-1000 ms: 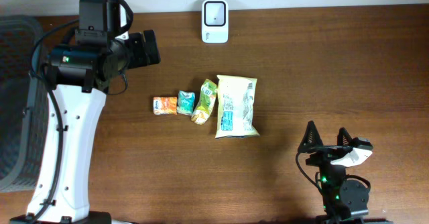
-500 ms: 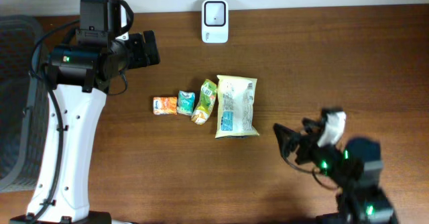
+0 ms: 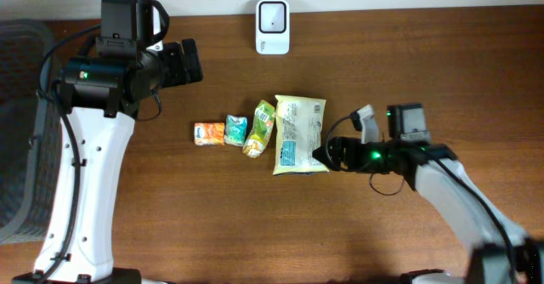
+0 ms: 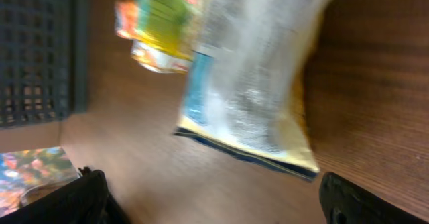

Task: Scan the item barcode
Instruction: 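Reach the right gripper to the white snack bag and grasp it, then drag the snack bag with the right gripper, flipping it toward the other items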

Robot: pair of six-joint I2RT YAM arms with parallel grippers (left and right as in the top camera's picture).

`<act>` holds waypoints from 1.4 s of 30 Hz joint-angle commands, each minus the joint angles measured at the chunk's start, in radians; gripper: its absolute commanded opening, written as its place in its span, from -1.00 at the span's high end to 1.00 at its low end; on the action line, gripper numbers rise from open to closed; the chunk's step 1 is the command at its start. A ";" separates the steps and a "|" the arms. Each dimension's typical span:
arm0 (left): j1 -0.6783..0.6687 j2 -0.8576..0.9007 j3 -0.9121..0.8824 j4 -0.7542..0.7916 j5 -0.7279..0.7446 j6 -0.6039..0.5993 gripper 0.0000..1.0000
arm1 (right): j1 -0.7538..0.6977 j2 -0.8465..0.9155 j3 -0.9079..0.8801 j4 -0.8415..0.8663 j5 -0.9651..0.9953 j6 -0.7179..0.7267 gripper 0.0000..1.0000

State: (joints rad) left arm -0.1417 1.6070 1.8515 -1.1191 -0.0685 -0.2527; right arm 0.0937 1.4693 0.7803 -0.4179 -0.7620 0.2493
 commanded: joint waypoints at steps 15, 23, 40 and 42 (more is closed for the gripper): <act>0.001 -0.012 0.004 -0.001 -0.010 0.016 -0.98 | 0.122 0.322 0.015 0.355 0.114 0.284 -0.93; 0.001 -0.012 0.004 -0.001 -0.010 0.016 -0.98 | 0.146 0.319 0.016 0.335 0.172 0.336 0.67; 0.001 -0.012 0.004 -0.001 -0.011 0.016 -0.98 | 0.139 0.249 0.548 -0.514 0.584 -0.193 -0.16; 0.001 -0.012 0.004 -0.001 -0.011 0.016 -0.98 | 0.147 0.249 0.570 -0.497 0.413 -0.189 -0.27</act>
State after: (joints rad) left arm -0.1417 1.6070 1.8515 -1.1191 -0.0685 -0.2527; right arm 0.2344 1.7390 1.3140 -0.9218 -0.2562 0.1078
